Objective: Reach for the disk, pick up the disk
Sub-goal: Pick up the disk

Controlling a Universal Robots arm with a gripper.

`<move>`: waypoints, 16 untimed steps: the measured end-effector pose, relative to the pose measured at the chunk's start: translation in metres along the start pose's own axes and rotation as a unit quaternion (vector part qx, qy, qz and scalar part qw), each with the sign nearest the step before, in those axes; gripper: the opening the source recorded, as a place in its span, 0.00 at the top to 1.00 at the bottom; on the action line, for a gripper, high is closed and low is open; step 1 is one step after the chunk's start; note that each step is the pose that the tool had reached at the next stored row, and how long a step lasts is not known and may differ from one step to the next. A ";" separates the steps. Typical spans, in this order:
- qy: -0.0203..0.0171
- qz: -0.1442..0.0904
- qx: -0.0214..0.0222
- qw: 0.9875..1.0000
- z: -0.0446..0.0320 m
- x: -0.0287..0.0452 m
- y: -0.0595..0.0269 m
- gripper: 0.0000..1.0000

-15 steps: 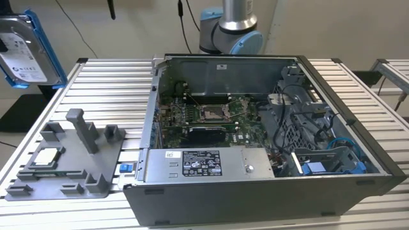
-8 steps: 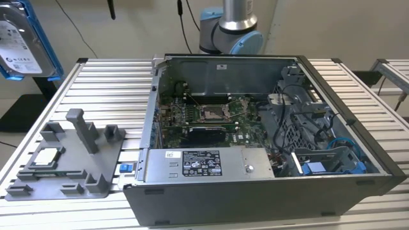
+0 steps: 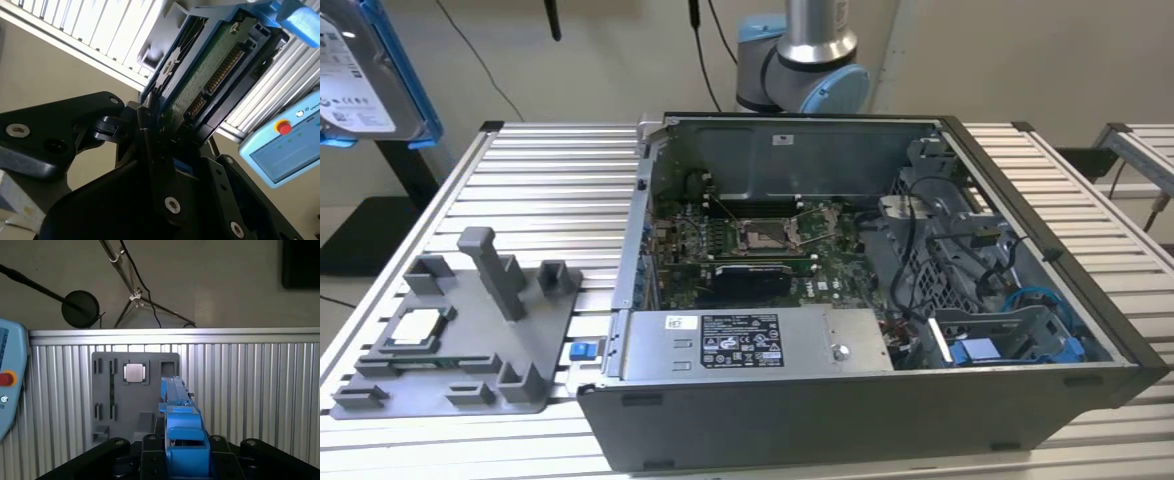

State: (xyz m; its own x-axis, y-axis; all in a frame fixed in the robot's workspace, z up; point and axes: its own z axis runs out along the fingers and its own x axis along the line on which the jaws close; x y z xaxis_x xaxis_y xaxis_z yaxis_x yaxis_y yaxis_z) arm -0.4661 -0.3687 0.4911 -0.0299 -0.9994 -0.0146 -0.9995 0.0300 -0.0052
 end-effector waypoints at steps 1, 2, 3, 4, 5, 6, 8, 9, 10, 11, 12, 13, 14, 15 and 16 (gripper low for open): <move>0.000 0.000 0.000 1.000 -0.0023 0.0000 0.0000 1.00; 0.000 0.000 0.000 1.000 -0.0045 0.0000 0.0000 1.00; 0.000 0.000 0.000 1.000 -0.0068 -0.0001 0.0000 1.00; 0.000 0.000 0.000 1.000 -0.0088 -0.0001 0.0000 1.00; 0.000 0.000 0.000 1.000 -0.0098 -0.0001 0.0000 1.00; 0.000 0.000 0.000 1.000 -0.0097 -0.0001 0.0000 1.00; 0.000 0.000 0.000 1.000 -0.0097 -0.0001 0.0000 1.00; 0.000 0.000 0.000 1.000 -0.0098 -0.0001 0.0000 1.00; 0.000 0.000 0.000 1.000 -0.0098 -0.0001 0.0000 1.00; 0.000 0.000 0.000 1.000 -0.0098 -0.0001 0.0000 1.00; 0.000 0.000 0.000 1.000 -0.0099 -0.0001 0.0000 1.00; 0.000 0.000 0.000 1.000 -0.0099 -0.0001 0.0000 1.00; 0.000 0.000 0.000 1.000 -0.0099 -0.0001 0.0000 1.00; 0.000 0.000 0.000 1.000 -0.0099 -0.0001 0.0000 1.00; 0.000 0.000 0.000 1.000 -0.0099 -0.0001 -0.0003 1.00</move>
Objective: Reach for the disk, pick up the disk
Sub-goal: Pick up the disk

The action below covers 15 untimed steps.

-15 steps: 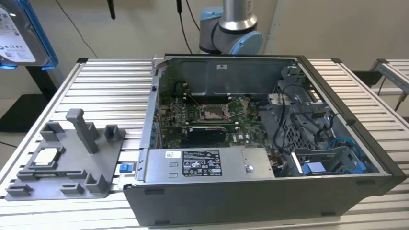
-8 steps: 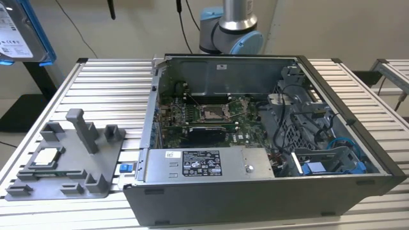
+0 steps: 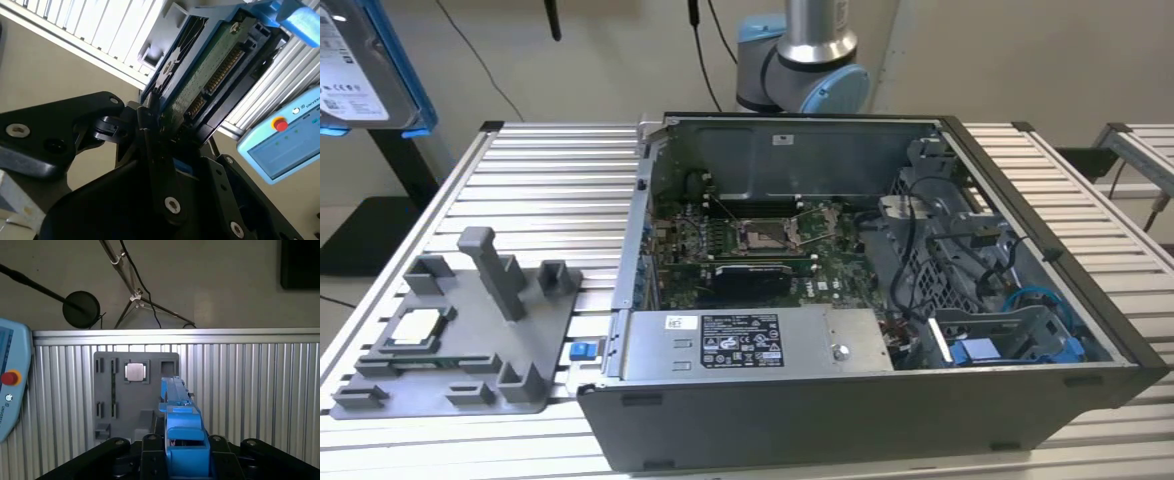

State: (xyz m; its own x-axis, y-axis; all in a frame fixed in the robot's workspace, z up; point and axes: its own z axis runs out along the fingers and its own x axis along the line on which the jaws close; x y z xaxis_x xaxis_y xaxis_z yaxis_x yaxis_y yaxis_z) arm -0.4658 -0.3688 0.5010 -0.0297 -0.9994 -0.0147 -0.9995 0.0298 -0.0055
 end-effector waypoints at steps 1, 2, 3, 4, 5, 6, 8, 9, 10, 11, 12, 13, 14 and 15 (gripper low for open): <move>0.000 0.000 0.000 1.000 0.0000 0.0000 -0.0004 1.00; 0.000 0.000 0.000 1.000 0.0000 0.0000 -0.0012 1.00; 0.000 0.000 0.000 1.000 0.0000 0.0000 -0.0022 1.00; 0.000 0.000 0.000 1.000 0.0001 -0.0001 -0.0032 1.00; 0.000 0.000 0.000 1.000 0.0000 -0.0001 -0.0046 1.00; 0.000 0.000 0.000 1.000 0.0000 -0.0002 -0.0061 1.00; 0.000 0.000 0.000 1.000 0.0000 -0.0003 -0.0095 1.00; 0.000 0.000 0.000 1.000 0.0001 -0.0003 -0.0112 1.00; 0.000 0.000 0.000 1.000 0.0001 -0.0004 -0.0129 1.00; 0.000 0.000 0.000 1.000 0.0001 -0.0004 -0.0146 1.00; 0.000 0.000 0.000 1.000 0.0001 -0.0005 -0.0161 1.00; 0.000 0.000 0.000 1.000 0.0001 -0.0005 -0.0177 1.00; 0.000 0.000 0.000 1.000 0.0001 -0.0006 -0.0193 1.00; 0.000 0.000 0.000 1.000 0.0001 -0.0006 -0.0209 1.00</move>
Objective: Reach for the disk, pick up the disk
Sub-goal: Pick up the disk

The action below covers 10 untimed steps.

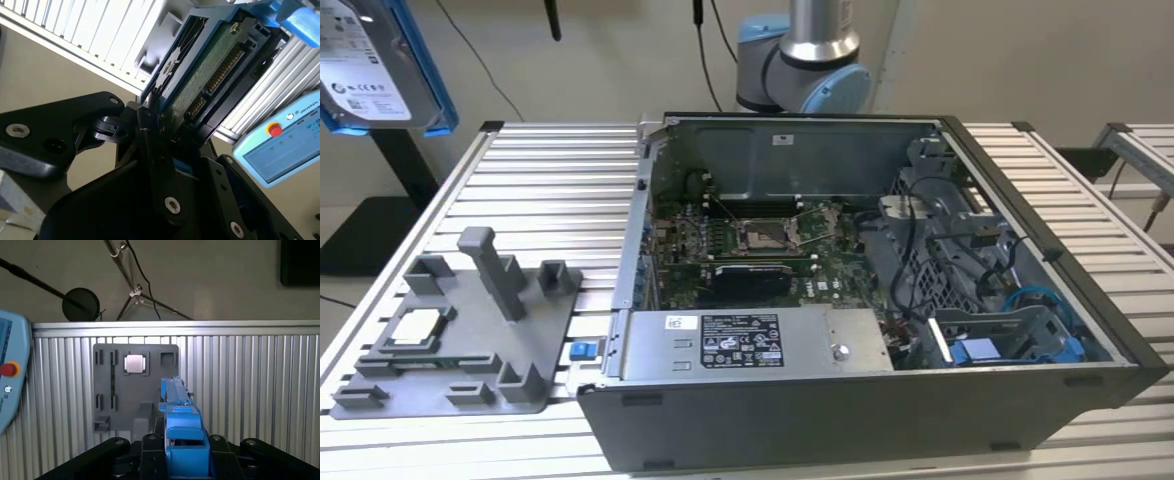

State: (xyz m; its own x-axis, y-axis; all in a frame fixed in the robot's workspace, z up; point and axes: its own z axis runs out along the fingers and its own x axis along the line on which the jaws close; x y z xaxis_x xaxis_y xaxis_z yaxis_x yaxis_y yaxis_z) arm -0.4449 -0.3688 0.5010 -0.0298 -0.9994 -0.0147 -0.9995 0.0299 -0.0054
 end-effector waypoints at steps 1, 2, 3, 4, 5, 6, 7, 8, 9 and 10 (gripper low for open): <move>0.000 0.000 0.000 1.000 0.0000 -0.0001 -0.0016 1.00; 0.000 0.000 0.000 1.000 0.0000 -0.0001 -0.0032 1.00; 0.000 0.000 0.000 1.000 0.0001 -0.0001 -0.0047 1.00; 0.000 0.000 0.000 1.000 0.0000 -0.0002 -0.0062 1.00; 0.000 0.000 0.000 1.000 0.0000 -0.0002 -0.0078 1.00; 0.000 0.000 0.000 1.000 0.0001 -0.0003 -0.0090 1.00; 0.000 0.000 0.000 1.000 0.0001 -0.0003 -0.0105 1.00; 0.000 0.000 0.000 1.000 0.0001 -0.0004 -0.0120 1.00; 0.000 0.000 0.000 1.000 0.0001 -0.0004 -0.0134 1.00; 0.000 0.000 0.000 1.000 0.0001 -0.0004 -0.0149 1.00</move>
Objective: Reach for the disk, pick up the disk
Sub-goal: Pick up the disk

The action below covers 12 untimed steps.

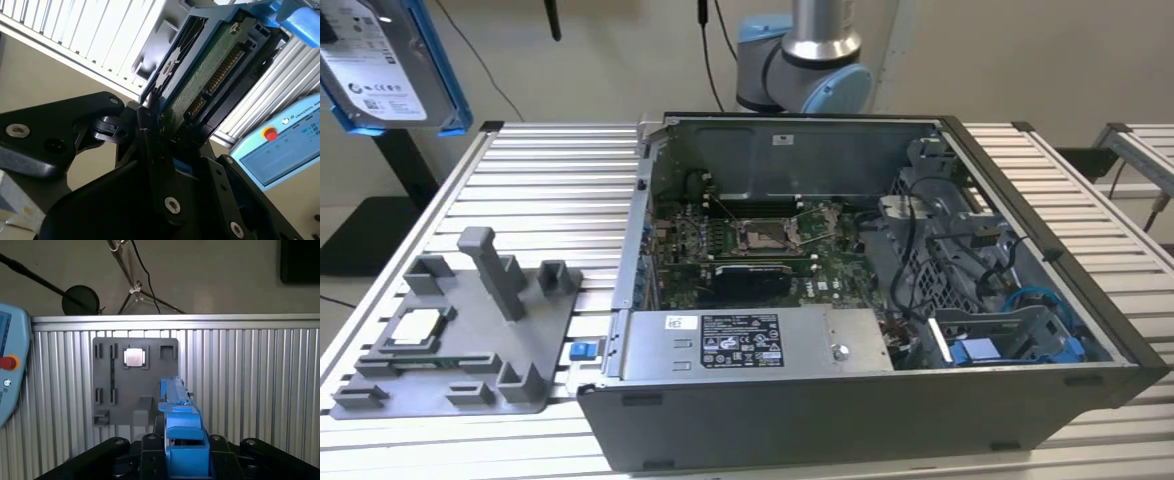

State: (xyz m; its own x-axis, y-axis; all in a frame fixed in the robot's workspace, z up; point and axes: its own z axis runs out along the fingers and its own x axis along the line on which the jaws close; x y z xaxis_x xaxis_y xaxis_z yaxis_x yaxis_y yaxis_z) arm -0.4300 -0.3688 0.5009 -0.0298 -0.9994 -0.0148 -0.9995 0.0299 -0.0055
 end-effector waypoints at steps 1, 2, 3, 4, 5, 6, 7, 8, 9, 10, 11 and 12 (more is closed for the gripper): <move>0.000 0.000 0.000 1.000 0.0000 0.0000 -0.0016 1.00; 0.000 0.000 0.000 1.000 0.0000 -0.0001 -0.0031 1.00; 0.000 0.000 0.000 1.000 0.0000 -0.0001 -0.0044 1.00; 0.000 0.000 0.000 1.000 0.0000 -0.0002 -0.0059 1.00; 0.000 0.000 0.000 1.000 0.0000 -0.0002 -0.0074 1.00; 0.000 0.000 0.000 1.000 0.0000 -0.0003 -0.0088 1.00; 0.000 0.000 0.000 1.000 0.0000 -0.0003 -0.0102 1.00; 0.000 0.000 0.000 1.000 0.0001 -0.0004 -0.0118 1.00; 0.000 0.000 0.000 1.000 0.0000 -0.0004 -0.0131 1.00; 0.000 0.000 0.000 1.000 0.0001 -0.0004 -0.0145 1.00; 0.000 0.000 0.000 1.000 0.0001 -0.0005 -0.0160 1.00; 0.000 0.000 0.000 1.000 0.0001 -0.0005 -0.0175 1.00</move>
State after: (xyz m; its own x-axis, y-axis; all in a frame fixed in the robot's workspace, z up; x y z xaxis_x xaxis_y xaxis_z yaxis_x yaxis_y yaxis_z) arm -0.4125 -0.3688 0.5010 -0.0299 -0.9994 -0.0146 -0.9995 0.0300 -0.0054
